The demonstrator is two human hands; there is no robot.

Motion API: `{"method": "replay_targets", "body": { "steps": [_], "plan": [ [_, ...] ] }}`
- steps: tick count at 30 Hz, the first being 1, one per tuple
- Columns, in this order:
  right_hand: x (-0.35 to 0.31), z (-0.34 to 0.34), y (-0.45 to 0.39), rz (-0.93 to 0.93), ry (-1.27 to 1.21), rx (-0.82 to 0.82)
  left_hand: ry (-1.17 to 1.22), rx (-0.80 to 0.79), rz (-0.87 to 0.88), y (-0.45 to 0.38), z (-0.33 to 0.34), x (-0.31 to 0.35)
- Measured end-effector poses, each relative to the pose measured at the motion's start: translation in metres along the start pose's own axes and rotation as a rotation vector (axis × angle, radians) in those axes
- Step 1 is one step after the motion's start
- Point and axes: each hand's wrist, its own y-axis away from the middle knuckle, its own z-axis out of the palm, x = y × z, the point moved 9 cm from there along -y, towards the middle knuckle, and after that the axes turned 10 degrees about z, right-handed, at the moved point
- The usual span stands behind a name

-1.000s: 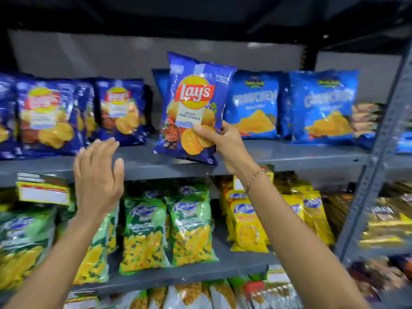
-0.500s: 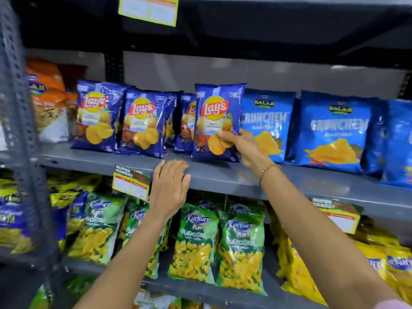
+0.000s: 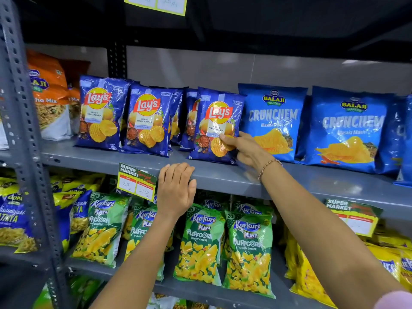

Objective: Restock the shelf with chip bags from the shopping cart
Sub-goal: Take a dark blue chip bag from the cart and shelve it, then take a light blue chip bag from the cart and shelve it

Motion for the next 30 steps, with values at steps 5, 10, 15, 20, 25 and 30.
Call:
{"method": "replay_targets", "body": {
  "steps": [5, 10, 15, 20, 25, 30],
  "plan": [
    [0.001, -0.01, 0.01, 0.035, 0.07, 0.087, 0.007, 0.019, 0.001, 0.0, -0.003, 0.002],
    [-0.014, -0.049, 0.056, -0.161, 0.42, 0.438, 0.121, 0.023, -0.313, -0.015, -0.015, 0.005],
    [-0.015, -0.084, 0.152, -0.541, 0.41, 0.593, 0.551, 0.046, -0.313, -0.052, -0.015, 0.067],
    [0.052, -0.16, 0.238, -0.483, 0.264, 0.681, 1.266, -0.032, -0.537, -0.047, -0.002, 0.175],
    [0.169, -0.262, 0.328, -0.22, 0.178, 0.89, 1.656, -0.501, -0.685, 0.037, 0.038, 0.338],
    [0.325, -0.347, 0.417, 0.179, 0.045, 1.073, 1.603, -1.207, -0.704, 0.186, 0.076, 0.475]
  ]
}}
